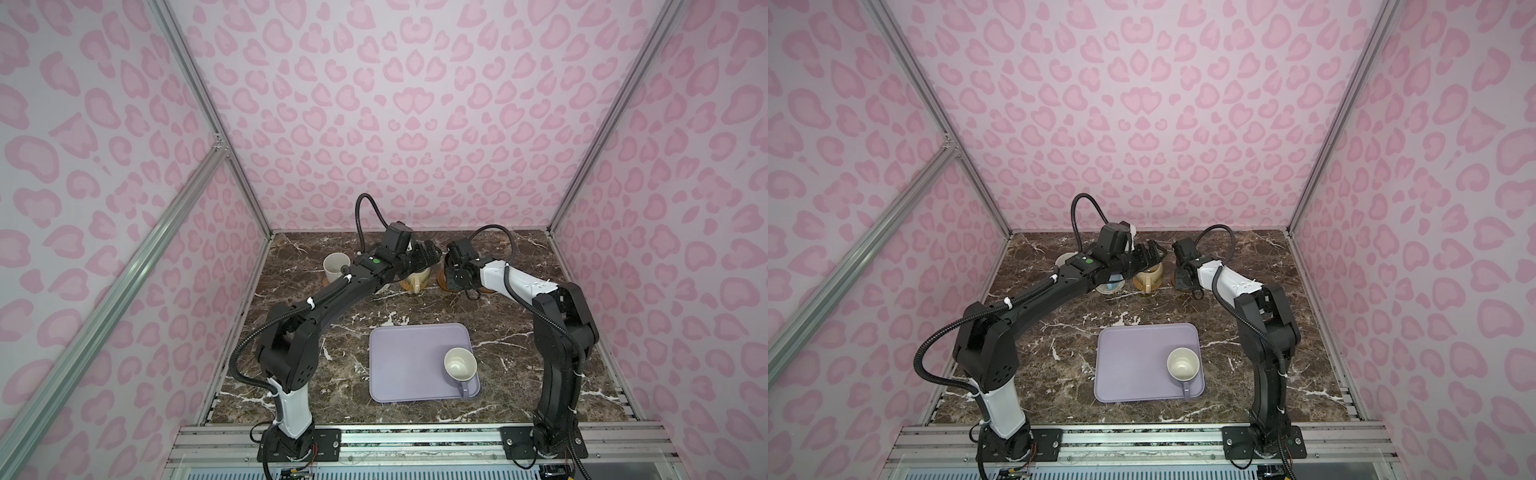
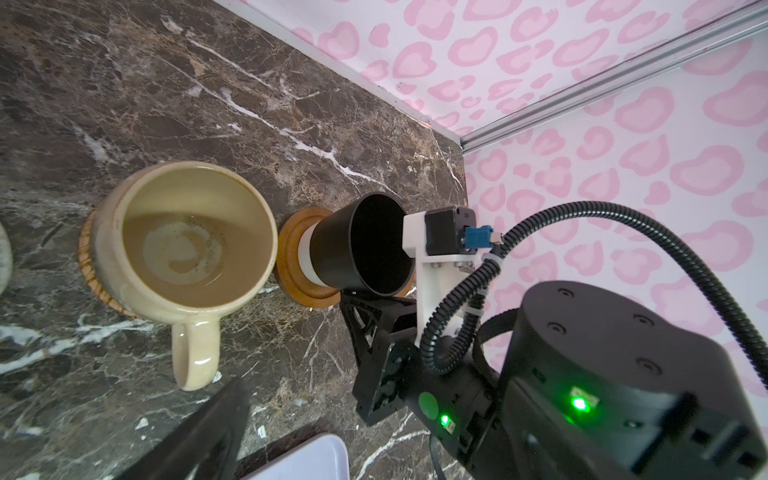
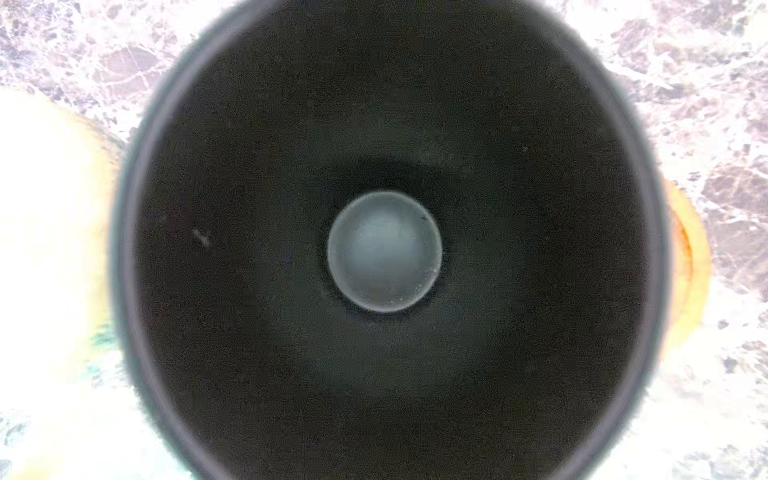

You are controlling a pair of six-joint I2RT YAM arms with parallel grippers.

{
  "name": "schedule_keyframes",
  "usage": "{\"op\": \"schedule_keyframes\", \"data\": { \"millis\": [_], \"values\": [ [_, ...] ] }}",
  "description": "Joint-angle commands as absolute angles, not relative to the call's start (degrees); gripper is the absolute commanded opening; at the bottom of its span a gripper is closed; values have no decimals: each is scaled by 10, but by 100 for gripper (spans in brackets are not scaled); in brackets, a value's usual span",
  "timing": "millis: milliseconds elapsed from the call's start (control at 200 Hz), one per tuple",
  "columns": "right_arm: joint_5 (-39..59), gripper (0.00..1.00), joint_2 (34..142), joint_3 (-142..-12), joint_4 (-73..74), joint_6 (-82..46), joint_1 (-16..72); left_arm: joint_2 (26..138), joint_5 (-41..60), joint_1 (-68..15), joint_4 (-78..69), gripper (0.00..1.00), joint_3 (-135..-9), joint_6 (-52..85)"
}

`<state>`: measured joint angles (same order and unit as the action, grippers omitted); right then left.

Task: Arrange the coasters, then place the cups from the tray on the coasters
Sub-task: 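Lower the black mug onto the wooden coaster and open the right gripper, then move the right gripper back over the lavender mug on the tray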

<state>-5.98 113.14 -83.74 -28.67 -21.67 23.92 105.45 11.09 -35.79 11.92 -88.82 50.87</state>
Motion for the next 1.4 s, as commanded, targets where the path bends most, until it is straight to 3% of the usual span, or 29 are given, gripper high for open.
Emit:
{"op": "schedule_keyframes", "data": {
  "millis": [0, 280, 655, 870, 1045, 1060, 1135, 1395],
  "values": [
    [-58, 4, 1138, -841, -297, -215, 240, 1044, 106, -357, 101, 98, -885, 505],
    [-50, 24, 1130, -843, -305, -216, 243, 1040, 106, -357, 98, 98, -882, 505],
    [-63, 33, 1124, -846, -317, -217, 243, 1038, 104, -357, 103, 98, -879, 505],
    [-55, 45, 1097, -840, -314, -213, 243, 1029, 101, -357, 105, 98, -874, 503],
    [-39, 66, 1044, -809, -301, -223, 243, 1008, 96, -357, 111, 98, -863, 495],
    [-39, 74, 1038, -806, -300, -224, 243, 1005, 96, -357, 113, 97, -862, 494],
    [-37, 97, 1006, -793, -310, -221, 243, 987, 99, -357, 113, 98, -849, 488],
    [-11, 98, 863, -722, -370, -187, 258, 908, 150, -359, 125, 98, -797, 473]
  ]
}}
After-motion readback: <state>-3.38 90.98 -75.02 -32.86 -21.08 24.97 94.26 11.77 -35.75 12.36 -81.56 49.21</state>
